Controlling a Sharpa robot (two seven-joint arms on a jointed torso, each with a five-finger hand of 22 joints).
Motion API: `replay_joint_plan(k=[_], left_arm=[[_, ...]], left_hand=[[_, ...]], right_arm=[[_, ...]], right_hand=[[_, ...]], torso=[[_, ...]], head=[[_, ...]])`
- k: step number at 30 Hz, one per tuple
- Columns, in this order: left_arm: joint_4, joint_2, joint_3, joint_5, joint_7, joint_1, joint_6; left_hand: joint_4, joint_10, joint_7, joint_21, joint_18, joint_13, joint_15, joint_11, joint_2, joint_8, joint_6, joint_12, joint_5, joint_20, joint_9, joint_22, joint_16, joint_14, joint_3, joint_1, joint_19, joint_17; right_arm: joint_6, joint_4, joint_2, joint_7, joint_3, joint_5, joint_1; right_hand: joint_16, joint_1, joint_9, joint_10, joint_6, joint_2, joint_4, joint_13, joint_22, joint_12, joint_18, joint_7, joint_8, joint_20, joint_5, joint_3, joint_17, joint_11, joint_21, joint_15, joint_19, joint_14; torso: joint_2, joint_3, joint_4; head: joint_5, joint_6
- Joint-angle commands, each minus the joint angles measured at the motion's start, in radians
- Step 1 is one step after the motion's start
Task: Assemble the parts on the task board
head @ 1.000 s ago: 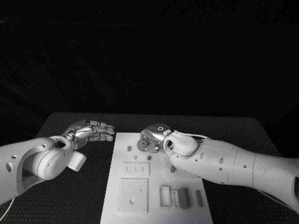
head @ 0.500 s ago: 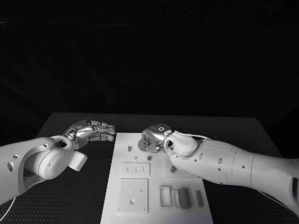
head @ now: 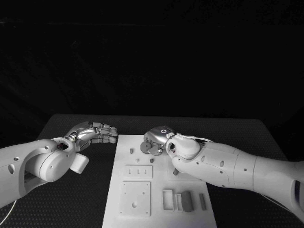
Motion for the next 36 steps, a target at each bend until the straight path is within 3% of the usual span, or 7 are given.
replay_joint_plan(k=[1, 8, 12, 19, 26, 30, 36], left_arm=[[0.002, 0.002, 0.001, -0.002, 0.010, 0.001, 0.013], [0.001, 0.001, 0.001, -0.002, 0.010, 0.001, 0.011], [0.001, 0.001, 0.001, -0.002, 0.010, 0.001, 0.013], [0.000, -0.001, 0.001, -0.002, 0.009, 0.001, 0.010], [0.000, -0.003, 0.001, -0.002, 0.009, 0.001, 0.009], [-0.001, -0.005, 0.001, -0.002, 0.011, 0.001, 0.009], [-0.012, -0.003, 0.000, -0.002, 0.020, 0.001, 0.012]], left_hand=[[0.000, -0.002, 0.011, -0.004, -0.011, 0.000, 0.004, 0.002, 0.002, -0.003, -0.008, -0.004, 0.003, 0.005, -0.001, -0.001, -0.006, -0.001, -0.004, -0.008, -0.005, 0.001], [0.000, -0.002, 0.011, -0.003, -0.011, 0.000, 0.004, 0.002, 0.002, -0.003, -0.008, -0.004, 0.003, 0.005, -0.001, -0.001, -0.006, -0.001, -0.004, -0.007, -0.005, 0.001], [0.000, -0.002, 0.011, -0.003, -0.011, 0.000, 0.004, 0.002, 0.002, -0.003, -0.008, -0.004, 0.003, 0.005, -0.001, -0.001, -0.006, -0.001, -0.004, -0.007, -0.005, 0.001], [-0.001, -0.002, 0.011, -0.003, -0.011, 0.000, 0.004, 0.002, 0.001, -0.003, -0.009, -0.005, 0.003, 0.005, -0.001, -0.001, -0.007, -0.001, -0.004, -0.007, -0.005, 0.002], [-0.001, -0.002, 0.011, -0.003, -0.011, 0.000, 0.004, 0.002, 0.001, -0.003, -0.009, -0.005, 0.003, 0.005, -0.001, -0.001, -0.007, -0.001, -0.004, -0.007, -0.005, 0.002], [-0.001, -0.002, 0.011, -0.003, -0.011, -0.001, 0.004, 0.002, 0.001, -0.003, -0.009, -0.005, 0.003, 0.005, -0.001, -0.001, -0.007, -0.001, -0.004, -0.007, -0.005, 0.002], [-0.001, -0.002, 0.010, -0.003, -0.011, 0.000, 0.004, 0.002, 0.001, -0.003, -0.009, -0.005, 0.003, 0.005, -0.001, -0.001, -0.007, -0.001, -0.004, -0.006, -0.006, 0.002]], right_arm=[[0.017, -0.003, 0.001, 0.015, -0.004, 0.034, -0.004], [0.004, 0.002, -0.007, 0.020, -0.005, 0.049, -0.004], [-0.021, 0.018, -0.020, 0.023, -0.005, 0.055, -0.004], [-0.047, 0.066, -0.066, 0.029, -0.003, 0.082, -0.003], [-0.049, 0.110, -0.115, 0.032, 0.014, 0.110, 0.013], [-0.063, 0.139, -0.149, 0.038, 0.028, 0.137, 0.020], [-0.056, 0.164, -0.214, 0.105, 0.037, 0.244, 0.040]], right_hand=[[-0.004, -0.003, 0.099, 0.004, -0.009, -0.021, 0.007, -0.001, 0.011, -0.006, 0.063, 0.040, -0.028, -0.006, 0.002, -0.001, -0.003, 0.011, -0.003, 0.013, 0.001, 0.002], [-0.006, -0.028, 0.076, 0.001, -0.108, -0.080, 0.029, -0.003, 0.007, -0.009, 0.063, 0.052, -0.080, -0.006, 0.002, 0.009, -0.008, 0.022, -0.010, 0.024, 0.008, 0.001], [-0.006, -0.033, 0.075, 0.000, -0.127, -0.104, 0.047, -0.003, 0.006, -0.009, 0.063, 0.054, -0.086, -0.007, 0.003, 0.020, -0.009, 0.024, -0.013, 0.025, 0.011, 0.001], [-0.005, -0.033, 0.078, 0.000, -0.123, -0.111, 0.057, -0.003, 0.006, -0.008, 0.063, 0.056, -0.081, -0.009, 0.003, 0.028, -0.006, 0.026, -0.014, 0.027, 0.014, 0.003], [-0.004, -0.032, 0.086, 0.000, -0.103, -0.112, 0.066, -0.002, 0.008, -0.006, 0.063, 0.060, -0.067, -0.011, 0.003, 0.033, -0.005, 0.030, -0.015, 0.031, 0.016, 0.004], [-0.003, -0.031, 0.089, 0.000, -0.092, -0.109, 0.069, -0.002, 0.009, -0.005, 0.063, 0.062, -0.059, -0.012, 0.003, 0.035, -0.003, 0.032, -0.015, 0.033, 0.017, 0.006], [-0.003, -0.025, 0.095, 0.000, -0.070, -0.105, 0.065, -0.002, 0.010, -0.003, 0.063, 0.064, -0.046, -0.013, 0.003, 0.036, -0.004, 0.035, -0.015, 0.036, 0.017, 0.006]], torso=[[0.000, -0.0006, -0.0010], [-0.001, 0.0000, -0.0006], [0.000, 0.0001, -0.0004], [0.000, 0.0017, -0.0021], [0.001, 0.0030, -0.0060], [0.001, 0.0033, -0.0047], [-0.002, 0.0030, -0.0060]], head=[[0.000, 0.001], [0.001, 0.001], [0.001, 0.000], [0.001, 0.002], [0.001, 0.009], [-0.002, 0.013], [-0.008, 0.018]])
